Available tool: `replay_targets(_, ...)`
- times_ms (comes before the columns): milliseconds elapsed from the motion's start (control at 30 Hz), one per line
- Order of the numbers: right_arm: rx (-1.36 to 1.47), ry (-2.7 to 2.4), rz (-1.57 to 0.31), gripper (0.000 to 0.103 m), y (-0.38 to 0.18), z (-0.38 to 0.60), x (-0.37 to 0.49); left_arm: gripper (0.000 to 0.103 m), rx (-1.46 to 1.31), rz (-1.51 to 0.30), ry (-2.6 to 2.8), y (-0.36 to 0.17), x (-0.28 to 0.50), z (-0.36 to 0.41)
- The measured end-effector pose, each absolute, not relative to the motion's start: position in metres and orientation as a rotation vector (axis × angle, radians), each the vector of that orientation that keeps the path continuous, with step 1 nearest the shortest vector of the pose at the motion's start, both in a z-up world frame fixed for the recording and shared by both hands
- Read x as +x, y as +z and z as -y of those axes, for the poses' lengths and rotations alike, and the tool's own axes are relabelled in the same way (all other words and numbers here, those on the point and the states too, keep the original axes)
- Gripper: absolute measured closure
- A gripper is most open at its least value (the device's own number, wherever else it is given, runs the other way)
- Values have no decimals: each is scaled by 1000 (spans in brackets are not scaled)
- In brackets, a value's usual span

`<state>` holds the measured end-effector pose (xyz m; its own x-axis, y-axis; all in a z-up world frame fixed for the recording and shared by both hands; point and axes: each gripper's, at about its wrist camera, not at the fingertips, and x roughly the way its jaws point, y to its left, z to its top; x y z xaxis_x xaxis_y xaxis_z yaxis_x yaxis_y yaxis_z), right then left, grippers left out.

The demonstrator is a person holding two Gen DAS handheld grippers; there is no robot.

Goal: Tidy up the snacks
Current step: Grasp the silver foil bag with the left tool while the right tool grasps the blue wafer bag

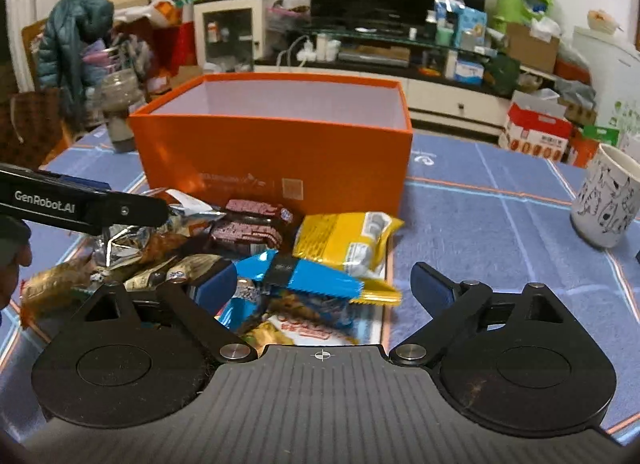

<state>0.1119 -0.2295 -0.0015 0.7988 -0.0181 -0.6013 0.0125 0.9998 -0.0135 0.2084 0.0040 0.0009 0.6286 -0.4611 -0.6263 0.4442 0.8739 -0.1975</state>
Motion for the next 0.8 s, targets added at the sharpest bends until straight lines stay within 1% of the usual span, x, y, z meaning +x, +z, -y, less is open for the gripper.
replay_targets(33, -10, -33, -642, 17, -3, 226, 113, 6, -27, -729, -516, 0, 210, -3)
replay_targets(133, 34, -58, -653, 25, -13, 228, 121, 6, -28, -744, -516, -4, 214, -1)
replay_targets(167, 59, -54, -676, 37, -17, 230, 125, 6, -22, -742, -518, -6, 213, 0)
replay_targets(200, 79, -54, -698, 47, -21, 232, 126, 6, -16, -743, -518, -6, 214, 1)
replay_targets(233, 103, -46, -724, 49, -25, 233, 129, 6, -9, -745, -520, -7, 213, 2)
replay_targets(400, 70, -50, -728, 48, -31, 229, 131, 6, -1, -749, -526, -11, 214, 5)
replay_targets(533, 61, -43, -729, 51, -33, 228, 132, 6, 19, -757, -505, -13, 213, 8)
replay_targets(733, 41, -45, -709, 51, -30, 226, 133, 6, 9, -777, -455, -16, 217, 5)
replay_targets(767, 41, -45, -707, 52, -30, 225, 133, 6, 6, -781, -460, -17, 218, 5)
replay_targets(800, 45, -42, -710, 59, -30, 226, 134, 6, 7, -782, -462, -17, 217, 6)
